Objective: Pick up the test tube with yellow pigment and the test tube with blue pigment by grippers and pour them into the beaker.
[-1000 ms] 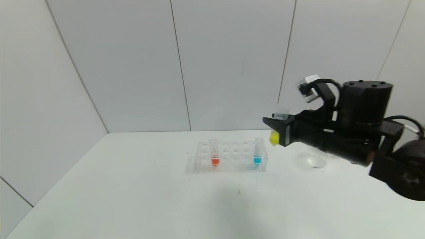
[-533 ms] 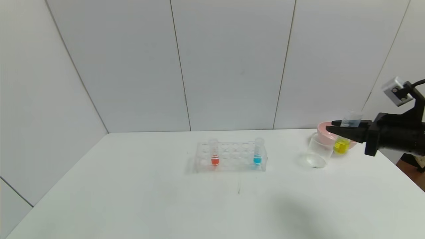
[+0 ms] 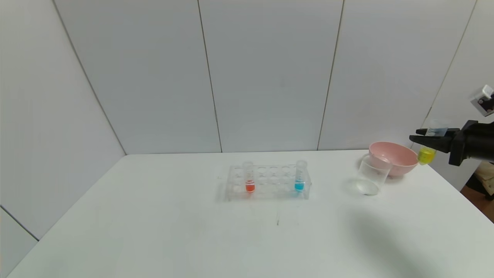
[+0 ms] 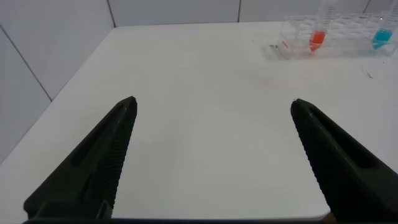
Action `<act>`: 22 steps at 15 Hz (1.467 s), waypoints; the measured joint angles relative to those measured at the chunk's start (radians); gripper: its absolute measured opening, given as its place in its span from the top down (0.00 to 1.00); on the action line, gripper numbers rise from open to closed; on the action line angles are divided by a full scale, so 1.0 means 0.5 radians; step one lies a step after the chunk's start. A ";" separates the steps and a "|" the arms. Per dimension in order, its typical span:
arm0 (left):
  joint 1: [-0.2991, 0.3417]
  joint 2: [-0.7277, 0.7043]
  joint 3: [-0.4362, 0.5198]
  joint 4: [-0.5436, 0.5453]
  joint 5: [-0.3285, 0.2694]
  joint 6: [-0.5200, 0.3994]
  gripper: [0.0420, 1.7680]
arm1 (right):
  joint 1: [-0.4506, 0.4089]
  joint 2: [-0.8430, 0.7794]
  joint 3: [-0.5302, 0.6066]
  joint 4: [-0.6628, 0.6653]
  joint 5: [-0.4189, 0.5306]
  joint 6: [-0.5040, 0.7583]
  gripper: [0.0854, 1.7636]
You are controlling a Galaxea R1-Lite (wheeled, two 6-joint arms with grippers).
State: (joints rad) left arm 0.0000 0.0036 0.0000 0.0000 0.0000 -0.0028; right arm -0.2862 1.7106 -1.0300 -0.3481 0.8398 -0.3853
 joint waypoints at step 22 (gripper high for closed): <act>-0.001 0.000 0.000 0.000 0.000 0.000 0.00 | 0.187 0.990 -1.939 1.943 -0.849 -1.074 0.70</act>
State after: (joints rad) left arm -0.0004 0.0036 0.0000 0.0000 0.0000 -0.0028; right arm -0.1928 2.2057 -1.9994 0.6234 0.4151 -0.9223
